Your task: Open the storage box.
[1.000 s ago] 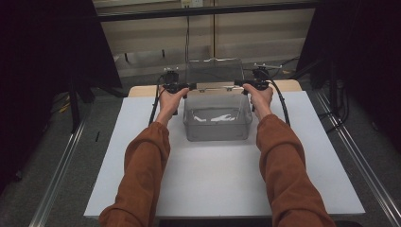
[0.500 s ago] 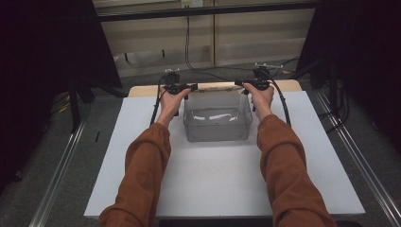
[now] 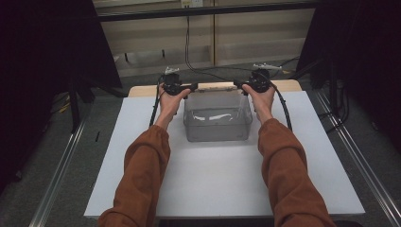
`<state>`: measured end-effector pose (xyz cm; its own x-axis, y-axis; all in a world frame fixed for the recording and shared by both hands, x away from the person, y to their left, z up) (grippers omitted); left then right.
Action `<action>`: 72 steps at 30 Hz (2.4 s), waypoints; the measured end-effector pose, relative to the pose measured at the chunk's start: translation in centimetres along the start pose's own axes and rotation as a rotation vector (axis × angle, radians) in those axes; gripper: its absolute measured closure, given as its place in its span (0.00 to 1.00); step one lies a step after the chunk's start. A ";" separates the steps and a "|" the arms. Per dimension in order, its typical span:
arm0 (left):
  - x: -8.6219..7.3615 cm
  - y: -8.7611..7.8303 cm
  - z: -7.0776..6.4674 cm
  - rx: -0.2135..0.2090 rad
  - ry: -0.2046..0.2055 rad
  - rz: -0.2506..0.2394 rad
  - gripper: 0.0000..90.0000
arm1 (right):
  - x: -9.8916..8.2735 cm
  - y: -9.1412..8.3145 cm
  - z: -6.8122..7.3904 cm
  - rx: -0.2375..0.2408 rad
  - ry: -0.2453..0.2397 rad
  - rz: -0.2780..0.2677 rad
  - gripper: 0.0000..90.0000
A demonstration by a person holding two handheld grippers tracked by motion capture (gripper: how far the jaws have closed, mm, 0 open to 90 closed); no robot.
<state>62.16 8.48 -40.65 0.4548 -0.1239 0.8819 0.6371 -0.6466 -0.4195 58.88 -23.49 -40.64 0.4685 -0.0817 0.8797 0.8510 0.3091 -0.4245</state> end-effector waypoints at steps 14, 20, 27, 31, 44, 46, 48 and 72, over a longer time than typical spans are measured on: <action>-0.5 -1.1 -1.7 -0.022 0.043 -0.056 0.07 | -0.4 -1.6 1.0 0.017 -0.083 -0.059 0.09; -0.8 -2.6 -2.4 -0.028 0.104 -0.079 0.05 | -1.3 -2.3 1.3 0.010 -0.125 -0.082 0.09; -1.5 -4.5 -3.2 -0.055 0.140 -0.108 0.04 | -1.9 -4.6 1.4 -0.001 -0.155 -0.130 0.09; -1.9 -5.4 -3.4 -0.032 0.144 -0.119 0.04 | -2.0 -5.9 1.5 -0.009 -0.162 -0.172 0.07; -2.1 -8.5 -5.3 -0.029 0.186 -0.208 0.04 | -2.6 -8.9 1.3 -0.049 -0.178 -0.231 0.00; -2.4 -9.0 -5.3 -0.026 0.185 -0.219 0.04 | -2.7 -9.3 1.1 -0.058 -0.184 -0.240 0.00; -2.7 -9.5 -5.3 -0.027 0.177 -0.225 0.04 | -3.0 -9.6 1.1 -0.056 -0.187 -0.236 0.02; -8.1 -13.9 -6.6 -0.025 0.181 -0.231 0.04 | -7.2 -13.7 1.9 -0.036 -0.211 -0.237 0.00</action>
<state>45.54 13.45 -40.53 0.1793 -0.1023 0.9785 0.6941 -0.6917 -0.1995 43.41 -25.33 -40.71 0.2001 0.0518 0.9784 0.9401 0.2711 -0.2066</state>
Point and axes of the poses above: each handheld gripper's, and its own axes: y roughly forward along the jaws, x roughly out of its top, z roughly to its left, the point moved 1 cm from there along y, roughly forward along the jaws, and after that the axes turned 4 degrees about -x, right-handed, at the moved point
